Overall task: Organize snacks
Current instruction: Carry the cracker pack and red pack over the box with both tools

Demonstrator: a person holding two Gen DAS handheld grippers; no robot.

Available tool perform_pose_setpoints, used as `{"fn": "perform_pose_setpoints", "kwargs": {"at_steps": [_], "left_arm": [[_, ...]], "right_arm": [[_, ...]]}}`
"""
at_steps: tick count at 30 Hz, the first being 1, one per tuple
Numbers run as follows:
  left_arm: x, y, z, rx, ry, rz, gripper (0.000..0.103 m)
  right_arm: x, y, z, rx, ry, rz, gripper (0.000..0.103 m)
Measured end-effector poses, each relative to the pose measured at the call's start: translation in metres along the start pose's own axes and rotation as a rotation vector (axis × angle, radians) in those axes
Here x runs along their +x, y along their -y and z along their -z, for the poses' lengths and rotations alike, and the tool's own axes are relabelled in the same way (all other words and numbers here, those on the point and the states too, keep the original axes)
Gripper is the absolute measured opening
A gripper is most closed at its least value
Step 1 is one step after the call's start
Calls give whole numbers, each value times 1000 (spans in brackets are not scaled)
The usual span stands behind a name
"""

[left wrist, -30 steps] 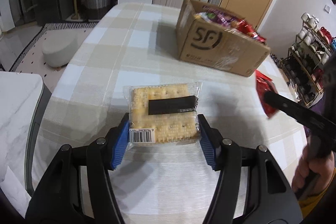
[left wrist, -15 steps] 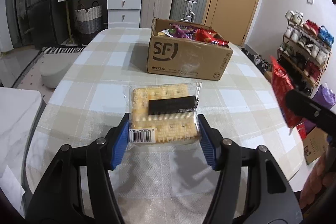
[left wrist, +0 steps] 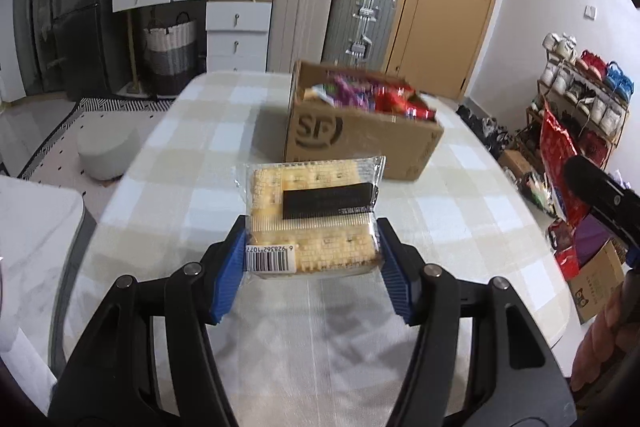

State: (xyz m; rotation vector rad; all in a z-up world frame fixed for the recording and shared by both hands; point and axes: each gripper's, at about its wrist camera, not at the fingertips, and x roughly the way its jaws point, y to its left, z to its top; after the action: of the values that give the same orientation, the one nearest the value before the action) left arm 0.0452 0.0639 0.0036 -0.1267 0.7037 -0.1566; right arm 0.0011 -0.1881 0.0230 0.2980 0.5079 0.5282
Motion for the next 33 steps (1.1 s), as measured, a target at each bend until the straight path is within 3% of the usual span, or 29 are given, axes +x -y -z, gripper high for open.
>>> {"fn": "perform_pose_setpoints", "kwargs": {"at_steps": [13, 15, 21, 28, 33], "left_arm": [[-5, -5, -138, -3, 69, 61, 58], [3, -2, -161, -3, 59, 70, 58], [48, 15, -217, 21, 13, 75, 58], [133, 35, -241, 33, -91, 111, 58], [180, 43, -233, 14, -155, 138, 58]], "right_arm": [[18, -4, -128, -75, 96, -34, 46], [34, 4, -151, -79, 89, 12, 46], [86, 33, -195, -24, 30, 43, 46], [154, 72, -211, 6, -80, 98, 46], [193, 94, -205, -4, -155, 142, 46]]}}
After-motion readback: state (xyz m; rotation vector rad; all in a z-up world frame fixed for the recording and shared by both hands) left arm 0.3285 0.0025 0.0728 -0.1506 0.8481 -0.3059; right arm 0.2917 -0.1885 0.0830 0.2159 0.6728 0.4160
